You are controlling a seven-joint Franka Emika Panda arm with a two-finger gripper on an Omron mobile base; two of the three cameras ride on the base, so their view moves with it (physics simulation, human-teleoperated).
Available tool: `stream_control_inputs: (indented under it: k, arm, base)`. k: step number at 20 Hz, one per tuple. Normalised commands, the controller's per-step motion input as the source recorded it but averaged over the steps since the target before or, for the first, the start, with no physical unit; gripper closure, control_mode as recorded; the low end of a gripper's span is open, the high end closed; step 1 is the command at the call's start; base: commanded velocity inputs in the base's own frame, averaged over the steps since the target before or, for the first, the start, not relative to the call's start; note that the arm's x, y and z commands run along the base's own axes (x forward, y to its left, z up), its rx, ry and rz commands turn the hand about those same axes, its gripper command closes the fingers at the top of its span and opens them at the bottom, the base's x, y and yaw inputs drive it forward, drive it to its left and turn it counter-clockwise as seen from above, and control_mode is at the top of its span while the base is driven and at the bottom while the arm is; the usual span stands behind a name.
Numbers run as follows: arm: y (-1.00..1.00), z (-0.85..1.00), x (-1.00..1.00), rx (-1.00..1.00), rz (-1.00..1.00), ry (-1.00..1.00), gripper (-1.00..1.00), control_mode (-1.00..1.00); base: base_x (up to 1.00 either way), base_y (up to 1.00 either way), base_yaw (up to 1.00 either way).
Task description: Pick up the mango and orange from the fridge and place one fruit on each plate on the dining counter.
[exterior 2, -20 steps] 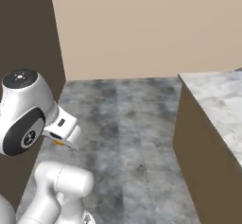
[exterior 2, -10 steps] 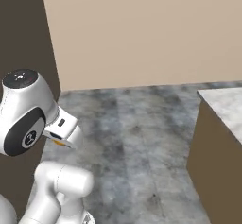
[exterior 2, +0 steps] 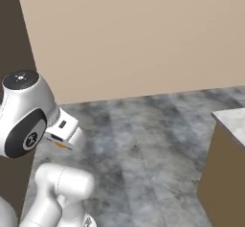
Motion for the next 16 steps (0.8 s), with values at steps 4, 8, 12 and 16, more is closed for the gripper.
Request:
stream_control_inputs:
  k: [4,8,12,16]
  arm:
    - [0.00,0.00,0.00,0.00,0.00,0.00,1.00,1.00]
    - [0.00,0.00,0.00,0.00,0.00,0.00,1.00,1.00]
    - [0.00,0.00,0.00,0.00,0.00,0.00,1.00,1.00]
    - [0.00,0.00,0.00,0.00,0.00,0.00,1.00,1.00]
  base:
    - [1.00,0.43,-0.29]
    - [1.00,0.30,-0.37]
    - [1.00,0.33,-0.46]
    - [1.00,0.31,-0.48]
